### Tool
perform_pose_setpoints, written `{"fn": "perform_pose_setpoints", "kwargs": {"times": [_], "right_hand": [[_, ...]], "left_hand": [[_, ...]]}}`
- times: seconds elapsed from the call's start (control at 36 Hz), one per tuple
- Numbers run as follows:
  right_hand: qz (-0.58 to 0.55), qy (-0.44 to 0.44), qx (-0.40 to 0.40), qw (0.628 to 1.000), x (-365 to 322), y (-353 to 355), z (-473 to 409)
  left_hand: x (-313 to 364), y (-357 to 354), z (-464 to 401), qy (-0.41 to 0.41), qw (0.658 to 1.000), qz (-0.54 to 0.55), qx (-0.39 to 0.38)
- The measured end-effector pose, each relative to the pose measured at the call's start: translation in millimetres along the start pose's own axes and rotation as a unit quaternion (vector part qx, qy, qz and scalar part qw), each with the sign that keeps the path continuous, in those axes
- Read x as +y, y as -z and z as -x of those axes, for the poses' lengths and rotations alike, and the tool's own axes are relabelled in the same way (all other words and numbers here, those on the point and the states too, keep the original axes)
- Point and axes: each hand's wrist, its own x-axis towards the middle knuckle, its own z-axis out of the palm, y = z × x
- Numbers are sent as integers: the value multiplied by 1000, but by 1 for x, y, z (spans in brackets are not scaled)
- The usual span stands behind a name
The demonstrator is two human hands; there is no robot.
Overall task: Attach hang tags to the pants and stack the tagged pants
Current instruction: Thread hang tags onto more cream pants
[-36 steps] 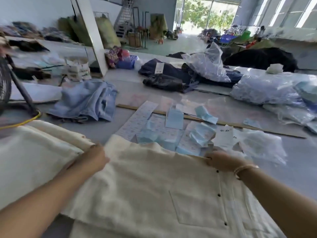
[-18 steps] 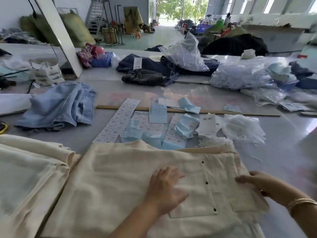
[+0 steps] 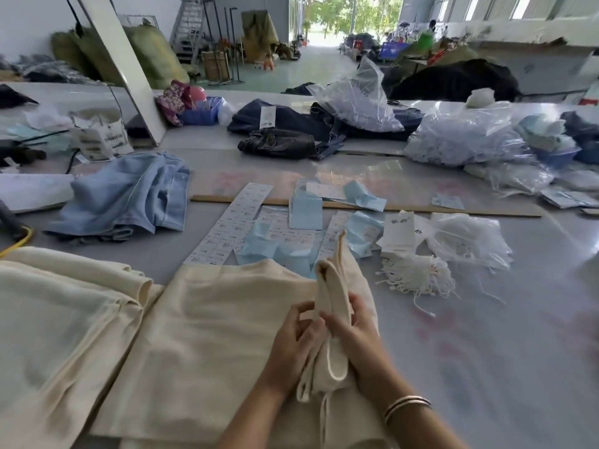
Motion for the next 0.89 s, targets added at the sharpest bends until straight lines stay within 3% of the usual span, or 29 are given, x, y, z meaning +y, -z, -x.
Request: {"fn": "perform_pose_setpoints", "kwargs": {"times": [0.17,0.33,0.44,0.61,0.89], "right_hand": [[-99,-6,-8,995,6,9,-3],[-196,-13,-18,980,10,13,-4],[-204,-3,-37,978,11,14,-5],[-175,14,-55,983,12,11,-5],[-132,35,-165,977,11,21,2]], "left_hand": [[-3,5,-4,30,999,-8,-33],[0,7,-9,72,994,69,34],[2,8,-10,73,994,68,50],[5,-3,-8,56,997,32,-42],[5,1,-8,49,999,-1,-24]]}}
